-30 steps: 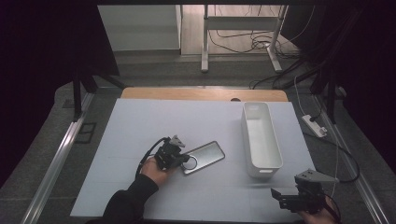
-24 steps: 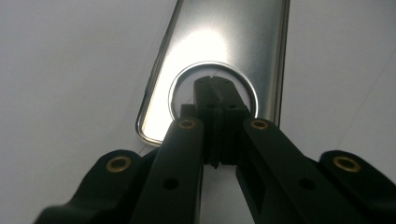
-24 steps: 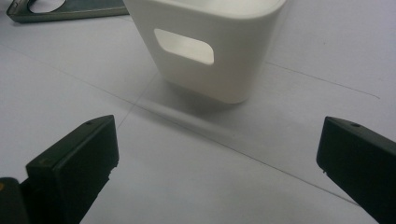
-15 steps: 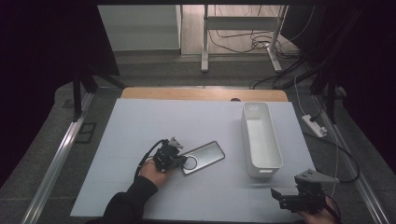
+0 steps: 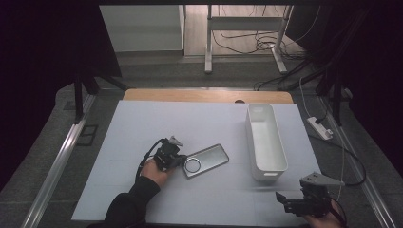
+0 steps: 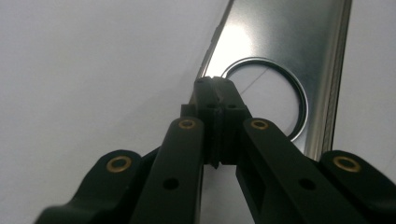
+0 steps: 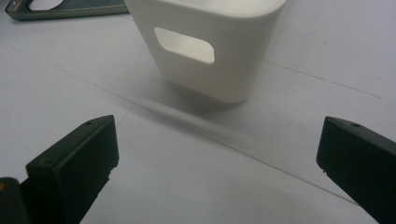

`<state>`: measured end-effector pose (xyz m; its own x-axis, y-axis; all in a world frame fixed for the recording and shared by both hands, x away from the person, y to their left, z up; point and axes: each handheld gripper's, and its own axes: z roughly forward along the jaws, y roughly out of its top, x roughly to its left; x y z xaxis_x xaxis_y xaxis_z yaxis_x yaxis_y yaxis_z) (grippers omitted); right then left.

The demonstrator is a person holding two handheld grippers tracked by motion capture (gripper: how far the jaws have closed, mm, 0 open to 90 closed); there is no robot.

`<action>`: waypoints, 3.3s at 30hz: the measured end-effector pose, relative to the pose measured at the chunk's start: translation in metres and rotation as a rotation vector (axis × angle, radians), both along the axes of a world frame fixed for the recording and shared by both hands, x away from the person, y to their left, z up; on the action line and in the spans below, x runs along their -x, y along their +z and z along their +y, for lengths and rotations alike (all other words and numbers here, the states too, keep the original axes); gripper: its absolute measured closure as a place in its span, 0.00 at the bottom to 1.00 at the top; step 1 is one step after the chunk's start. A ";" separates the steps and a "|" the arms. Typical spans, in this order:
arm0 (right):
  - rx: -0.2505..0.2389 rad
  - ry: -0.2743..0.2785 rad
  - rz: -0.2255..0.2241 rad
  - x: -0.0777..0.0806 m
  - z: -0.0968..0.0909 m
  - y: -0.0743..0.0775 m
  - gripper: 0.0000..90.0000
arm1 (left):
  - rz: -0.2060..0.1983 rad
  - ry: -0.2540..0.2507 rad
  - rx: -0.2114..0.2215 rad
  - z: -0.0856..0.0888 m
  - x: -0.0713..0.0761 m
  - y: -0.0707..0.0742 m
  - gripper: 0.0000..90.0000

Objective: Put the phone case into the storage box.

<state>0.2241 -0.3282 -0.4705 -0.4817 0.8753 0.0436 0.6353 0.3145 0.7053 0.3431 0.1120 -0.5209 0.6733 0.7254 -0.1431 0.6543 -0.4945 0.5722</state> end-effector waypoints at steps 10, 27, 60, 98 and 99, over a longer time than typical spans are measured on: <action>-0.003 -0.003 -0.001 0.000 0.000 0.000 0.00 | -0.017 0.003 -0.027 -0.001 -0.010 0.001 0.99; -0.009 -0.007 0.001 0.000 -0.001 0.000 0.00 | -0.046 0.013 -0.043 -0.012 -0.036 -0.001 0.99; -0.013 -0.006 0.002 0.000 -0.002 0.000 0.00 | -0.064 -0.069 -0.076 -0.065 -0.049 0.003 0.99; -0.011 -0.007 0.001 0.000 -0.001 0.000 0.00 | -0.068 -0.109 -0.031 -0.052 -0.022 0.033 0.97; -0.010 -0.007 0.001 0.000 -0.001 0.000 0.00 | -0.069 -0.100 -0.032 -0.047 -0.020 0.036 0.97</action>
<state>0.2239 -0.3296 -0.4705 -0.4757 0.8780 0.0532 0.6382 0.3028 0.7078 0.3630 0.0651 -0.4845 0.7499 0.6575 -0.0722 0.5607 -0.5739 0.5969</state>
